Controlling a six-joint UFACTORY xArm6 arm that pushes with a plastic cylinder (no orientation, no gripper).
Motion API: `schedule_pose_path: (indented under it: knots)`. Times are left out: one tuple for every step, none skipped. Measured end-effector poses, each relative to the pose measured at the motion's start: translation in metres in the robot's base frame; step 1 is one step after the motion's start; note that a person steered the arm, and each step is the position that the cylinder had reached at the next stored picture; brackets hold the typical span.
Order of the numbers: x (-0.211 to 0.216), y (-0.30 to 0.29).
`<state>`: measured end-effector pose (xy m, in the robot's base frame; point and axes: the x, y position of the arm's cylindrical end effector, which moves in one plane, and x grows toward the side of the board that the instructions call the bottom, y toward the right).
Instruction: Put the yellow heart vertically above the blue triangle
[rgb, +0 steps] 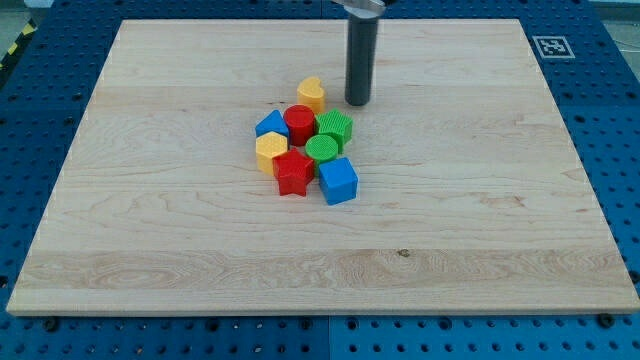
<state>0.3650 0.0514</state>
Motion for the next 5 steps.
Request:
schedule_pose_path:
  knots:
    - [0.012,-0.011]
    - [-0.007,-0.045]
    - [-0.035,-0.096]
    - [-0.040,-0.114]
    - [-0.013,-0.081]
